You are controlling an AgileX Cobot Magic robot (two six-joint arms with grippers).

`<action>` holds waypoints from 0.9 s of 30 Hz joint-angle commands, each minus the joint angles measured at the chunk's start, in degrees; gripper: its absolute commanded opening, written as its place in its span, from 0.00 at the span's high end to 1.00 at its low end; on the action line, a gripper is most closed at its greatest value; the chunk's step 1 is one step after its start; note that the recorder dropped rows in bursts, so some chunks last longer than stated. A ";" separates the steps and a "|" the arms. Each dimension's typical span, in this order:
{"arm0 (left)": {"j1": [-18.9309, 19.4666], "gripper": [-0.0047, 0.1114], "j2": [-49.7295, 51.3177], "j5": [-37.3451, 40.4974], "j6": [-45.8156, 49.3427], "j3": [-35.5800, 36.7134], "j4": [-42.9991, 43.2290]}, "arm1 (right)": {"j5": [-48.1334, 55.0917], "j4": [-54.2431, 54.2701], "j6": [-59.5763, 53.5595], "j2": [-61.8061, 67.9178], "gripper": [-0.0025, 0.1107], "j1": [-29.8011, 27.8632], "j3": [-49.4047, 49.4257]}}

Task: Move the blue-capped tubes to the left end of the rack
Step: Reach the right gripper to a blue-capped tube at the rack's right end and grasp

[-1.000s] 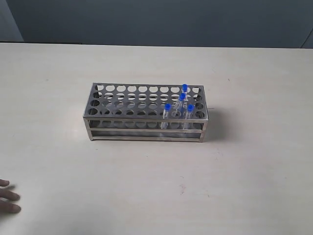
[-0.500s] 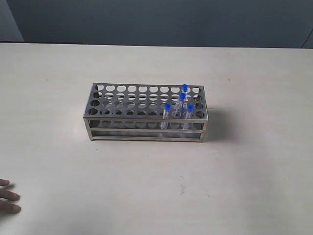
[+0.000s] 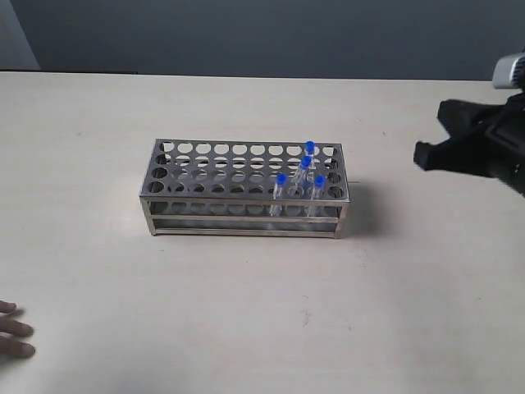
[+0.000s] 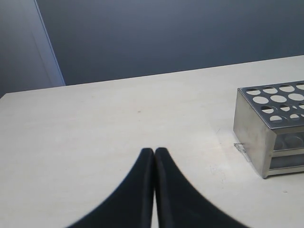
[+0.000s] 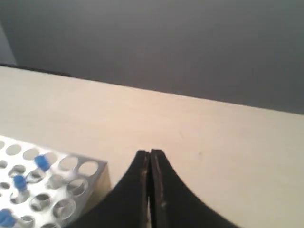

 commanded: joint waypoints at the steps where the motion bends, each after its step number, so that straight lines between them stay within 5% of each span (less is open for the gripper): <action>1: -0.25 0.95 0.20 -0.48 -0.04 -0.30 -0.30 | -0.61 -6.00 6.31 -0.24 0.98 5.36 2.35; 8: -0.25 0.95 0.20 -0.48 -0.04 -0.30 -0.30 | -5.07 -17.55 10.80 1.68 0.97 11.98 2.41; 14: -0.25 0.95 0.20 -0.48 -0.04 -0.30 -0.30 | -6.21 -20.35 12.73 6.71 0.56 12.26 2.41; 16: -0.25 0.95 0.20 -0.48 -0.04 -0.30 -0.30 | -8.30 -19.97 13.29 8.60 0.49 12.26 2.41; 27: -0.25 0.95 0.20 -0.48 -0.04 -0.30 -0.30 | -22.61 -11.77 3.28 20.55 0.58 12.26 2.30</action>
